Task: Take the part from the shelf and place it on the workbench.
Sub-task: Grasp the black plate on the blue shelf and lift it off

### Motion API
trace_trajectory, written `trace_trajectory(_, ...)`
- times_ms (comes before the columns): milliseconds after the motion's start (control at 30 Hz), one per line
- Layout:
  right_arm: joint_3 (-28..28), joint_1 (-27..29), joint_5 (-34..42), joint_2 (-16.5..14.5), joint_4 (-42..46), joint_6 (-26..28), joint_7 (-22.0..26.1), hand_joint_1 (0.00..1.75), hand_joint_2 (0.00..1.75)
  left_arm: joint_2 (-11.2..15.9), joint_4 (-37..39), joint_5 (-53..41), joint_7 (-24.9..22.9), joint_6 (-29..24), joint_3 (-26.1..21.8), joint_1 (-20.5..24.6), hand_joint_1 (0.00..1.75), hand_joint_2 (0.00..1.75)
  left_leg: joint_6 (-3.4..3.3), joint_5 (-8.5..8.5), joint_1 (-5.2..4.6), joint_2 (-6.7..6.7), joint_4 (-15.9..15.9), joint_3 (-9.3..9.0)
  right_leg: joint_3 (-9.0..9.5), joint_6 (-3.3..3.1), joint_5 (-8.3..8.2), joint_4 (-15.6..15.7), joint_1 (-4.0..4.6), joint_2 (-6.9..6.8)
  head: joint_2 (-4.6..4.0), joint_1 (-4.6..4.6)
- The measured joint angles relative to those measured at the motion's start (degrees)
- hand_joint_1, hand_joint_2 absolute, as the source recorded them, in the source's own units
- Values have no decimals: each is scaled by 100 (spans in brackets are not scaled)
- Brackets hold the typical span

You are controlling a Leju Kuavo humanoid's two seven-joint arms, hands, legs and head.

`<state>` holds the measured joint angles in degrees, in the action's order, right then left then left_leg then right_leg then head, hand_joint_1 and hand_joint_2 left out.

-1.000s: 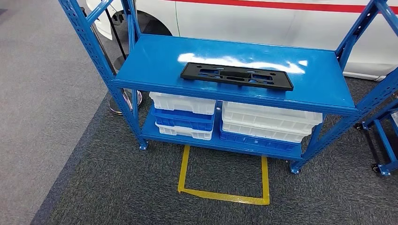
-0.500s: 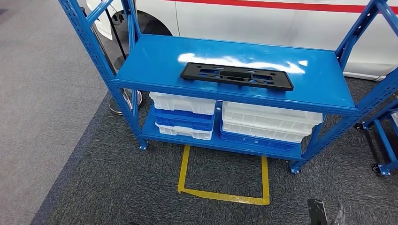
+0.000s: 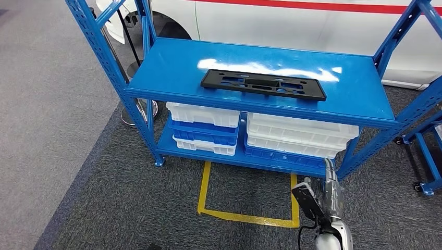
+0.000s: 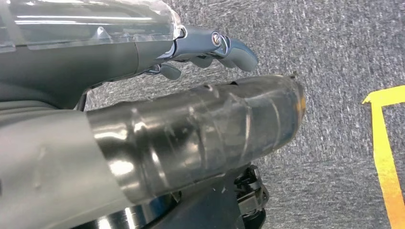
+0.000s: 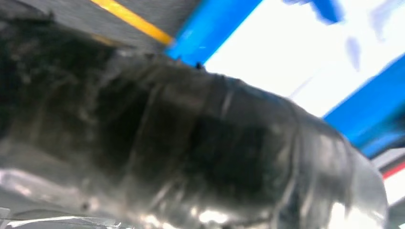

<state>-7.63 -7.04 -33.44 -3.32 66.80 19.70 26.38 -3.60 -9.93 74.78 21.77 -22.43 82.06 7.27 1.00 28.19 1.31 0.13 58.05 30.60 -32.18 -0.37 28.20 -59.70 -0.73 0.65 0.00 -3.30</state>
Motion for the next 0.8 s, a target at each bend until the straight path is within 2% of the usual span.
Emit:
trace_trajectory(300, 1646, -231, 155, 83, 707, -200, 74, 0, 0, -26, 27, -10, 0, -3, 246, 75, 0, 0, 1, -1, 0, -1, 0, -16, -1, 0, 0, -1, 1, 0, 0, 0)
trace_trajectory(433, 2453, -353, 244, 129, 1042, -306, 100, 0, 175, -34, 31, -15, -1, -5, 367, 118, 0, 0, 1, -1, 0, -1, -1, -16, -2, 0, 0, -2, 1, 1, 0, 0)
trace_trajectory(800, 4329, -872, 477, 293, 1894, -783, 186, 0, 175, -46, 67, -19, -86, -73, 618, 200, 0, 0, 2, -2, 0, 0, 0, -16, -3, 0, 0, -2, 1, 2, 0, 0)
